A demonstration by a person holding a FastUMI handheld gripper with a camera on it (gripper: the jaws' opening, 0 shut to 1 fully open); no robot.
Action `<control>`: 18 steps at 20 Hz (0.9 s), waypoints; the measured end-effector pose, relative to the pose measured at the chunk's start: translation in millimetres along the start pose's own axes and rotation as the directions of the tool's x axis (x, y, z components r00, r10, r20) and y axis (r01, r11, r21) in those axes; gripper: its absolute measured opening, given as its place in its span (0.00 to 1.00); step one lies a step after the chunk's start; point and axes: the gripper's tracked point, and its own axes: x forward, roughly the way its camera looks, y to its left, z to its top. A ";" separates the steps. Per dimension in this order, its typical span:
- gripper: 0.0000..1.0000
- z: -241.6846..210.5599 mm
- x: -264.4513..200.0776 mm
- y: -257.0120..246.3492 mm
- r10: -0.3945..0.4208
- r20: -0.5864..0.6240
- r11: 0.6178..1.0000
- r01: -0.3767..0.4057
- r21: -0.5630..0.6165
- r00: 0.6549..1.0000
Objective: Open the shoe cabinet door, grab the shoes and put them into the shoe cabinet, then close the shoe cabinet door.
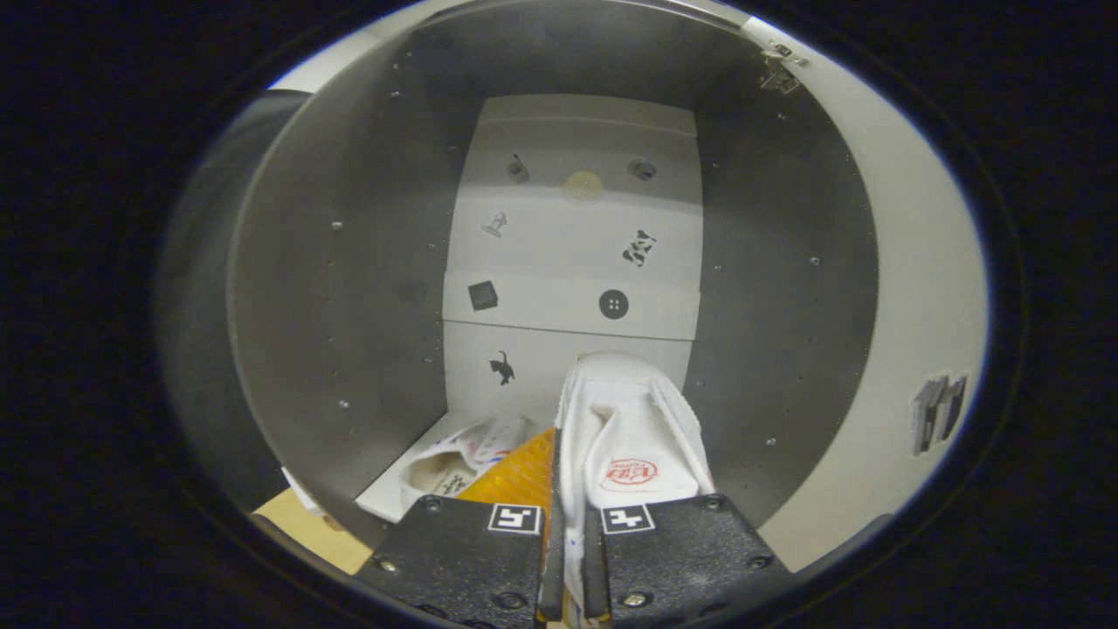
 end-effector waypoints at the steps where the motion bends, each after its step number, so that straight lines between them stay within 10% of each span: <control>1: 0.12 -0.3 13.5 0.0 -0.003 -0.009 1.000 0.003 0.003 1.000; 18: 0.12 -75.7 118.3 9.8 0.001 -0.336 0.992 0.041 0.118 0.942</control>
